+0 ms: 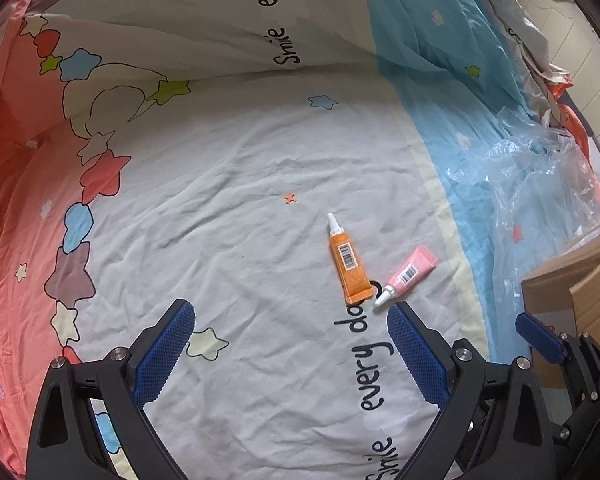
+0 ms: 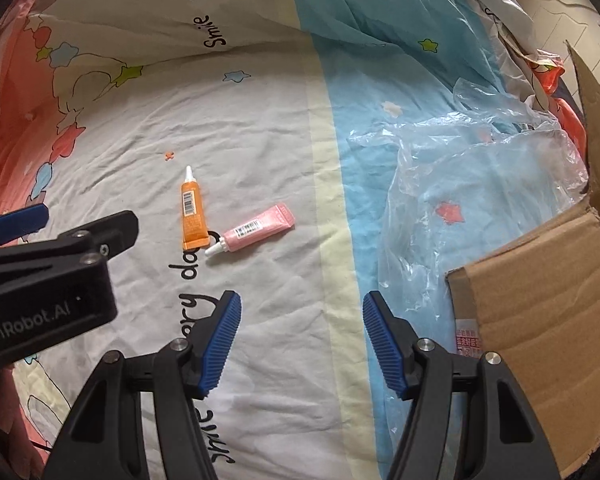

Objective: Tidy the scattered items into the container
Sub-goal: 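Close left tool on the orange tube while right tool grasps the pink tube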

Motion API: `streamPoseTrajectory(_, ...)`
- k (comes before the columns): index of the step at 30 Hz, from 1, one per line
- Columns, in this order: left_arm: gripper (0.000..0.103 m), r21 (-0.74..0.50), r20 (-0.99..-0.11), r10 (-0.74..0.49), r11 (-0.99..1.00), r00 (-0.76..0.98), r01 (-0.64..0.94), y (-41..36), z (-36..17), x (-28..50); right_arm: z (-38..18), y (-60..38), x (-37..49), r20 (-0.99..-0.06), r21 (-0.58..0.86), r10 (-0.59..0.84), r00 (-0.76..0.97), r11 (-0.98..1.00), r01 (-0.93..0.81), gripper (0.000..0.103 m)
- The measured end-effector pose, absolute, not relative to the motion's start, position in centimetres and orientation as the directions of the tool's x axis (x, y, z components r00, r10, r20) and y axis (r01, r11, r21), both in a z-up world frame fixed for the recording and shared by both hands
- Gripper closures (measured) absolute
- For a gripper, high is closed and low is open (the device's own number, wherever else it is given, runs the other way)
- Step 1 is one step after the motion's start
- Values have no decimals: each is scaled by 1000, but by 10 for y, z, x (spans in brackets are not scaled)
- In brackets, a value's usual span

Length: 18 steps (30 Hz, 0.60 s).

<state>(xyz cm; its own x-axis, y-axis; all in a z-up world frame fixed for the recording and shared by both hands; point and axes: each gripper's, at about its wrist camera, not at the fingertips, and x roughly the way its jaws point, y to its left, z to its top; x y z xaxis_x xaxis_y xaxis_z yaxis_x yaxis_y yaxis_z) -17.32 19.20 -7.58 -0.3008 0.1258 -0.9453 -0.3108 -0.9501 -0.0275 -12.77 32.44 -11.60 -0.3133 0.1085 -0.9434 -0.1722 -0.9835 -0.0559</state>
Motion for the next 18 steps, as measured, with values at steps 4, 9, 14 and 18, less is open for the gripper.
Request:
streamPoseTrajectory(4,4,-45,-946,145,-943,-289,-329,203,-87,-183,-122,321,-136,-934,-9,62,-351,-989,-150,43)
streamPoseTrajectory(9,4,-62,-946,172,-928,-275,-366,217,-98,-190,-130,330,-144,-926,53,15,-378,-984,-170,43)
streamPoseTrajectory(14,4,-95,-946,199,-926,-256,-366,221,-108,-199,-136,336,-151,-910,117,-38,-413,-979,-169,43)
streamPoseTrajectory(18,4,-116,-947,206,-935,-247,-335,216,-117,-208,-141,336,-155,-898,150,-69,-435,-976,-156,43)
